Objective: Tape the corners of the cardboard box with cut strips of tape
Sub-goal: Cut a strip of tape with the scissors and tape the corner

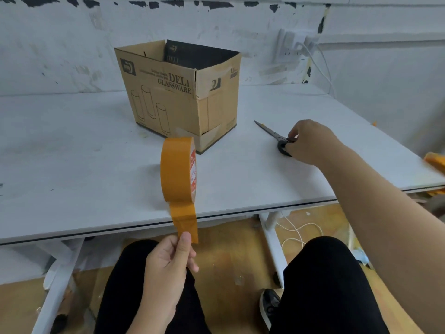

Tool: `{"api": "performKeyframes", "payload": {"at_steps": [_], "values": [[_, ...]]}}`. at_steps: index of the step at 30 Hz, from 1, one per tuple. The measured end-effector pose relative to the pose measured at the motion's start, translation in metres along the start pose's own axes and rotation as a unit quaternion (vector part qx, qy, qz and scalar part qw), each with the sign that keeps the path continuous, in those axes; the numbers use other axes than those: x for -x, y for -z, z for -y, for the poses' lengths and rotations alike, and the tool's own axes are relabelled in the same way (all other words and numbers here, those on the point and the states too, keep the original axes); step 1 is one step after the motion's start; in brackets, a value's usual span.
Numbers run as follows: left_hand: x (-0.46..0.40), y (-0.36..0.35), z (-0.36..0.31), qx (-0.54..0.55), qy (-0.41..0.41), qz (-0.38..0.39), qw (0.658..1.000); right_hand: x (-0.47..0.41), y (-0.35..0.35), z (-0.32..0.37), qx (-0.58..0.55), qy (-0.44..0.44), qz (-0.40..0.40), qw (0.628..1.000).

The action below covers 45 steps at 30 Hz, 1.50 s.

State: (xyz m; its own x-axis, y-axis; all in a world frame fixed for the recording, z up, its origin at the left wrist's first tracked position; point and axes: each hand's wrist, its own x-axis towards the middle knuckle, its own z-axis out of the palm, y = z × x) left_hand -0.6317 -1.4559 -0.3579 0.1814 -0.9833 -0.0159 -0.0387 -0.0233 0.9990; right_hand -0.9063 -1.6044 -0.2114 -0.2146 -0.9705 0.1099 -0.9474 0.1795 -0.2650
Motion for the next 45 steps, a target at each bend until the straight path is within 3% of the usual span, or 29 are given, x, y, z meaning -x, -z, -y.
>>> {"api": "performKeyframes", "payload": {"at_steps": [6, 16, 22, 28, 32, 35, 45], "values": [[0.001, -0.002, -0.001, 0.0, 0.006, 0.002, 1.0, 0.0, 0.009, 0.0, 0.06, -0.04, 0.015, 0.997], [-0.001, 0.0, 0.0, -0.002, 0.007, 0.008, 1.0, 0.017, 0.017, -0.007, 0.063, -0.014, 0.031, 0.997], [-0.003, -0.002, 0.0, 0.002, 0.01, 0.005, 1.0, 0.068, 0.035, -0.014, -0.071, 0.068, 0.063, 0.993], [0.0, -0.004, -0.003, 0.002, 0.008, 0.005, 1.0, 0.137, 0.053, -0.02, -0.229, 0.22, 0.208, 0.925], [0.0, -0.004, -0.005, 0.01, 0.016, 0.008, 1.0, 0.16, 0.035, -0.018, -0.121, 0.249, 0.289, 0.916], [0.0, -0.003, -0.004, 0.008, 0.017, 0.011, 1.0, 0.162, 0.016, -0.017, -0.036, 0.22, 0.27, 0.937], [0.002, -0.003, -0.003, 0.022, 0.012, 0.018, 1.0, 0.148, 0.014, -0.006, -0.029, 0.186, 0.313, 0.931]]}}
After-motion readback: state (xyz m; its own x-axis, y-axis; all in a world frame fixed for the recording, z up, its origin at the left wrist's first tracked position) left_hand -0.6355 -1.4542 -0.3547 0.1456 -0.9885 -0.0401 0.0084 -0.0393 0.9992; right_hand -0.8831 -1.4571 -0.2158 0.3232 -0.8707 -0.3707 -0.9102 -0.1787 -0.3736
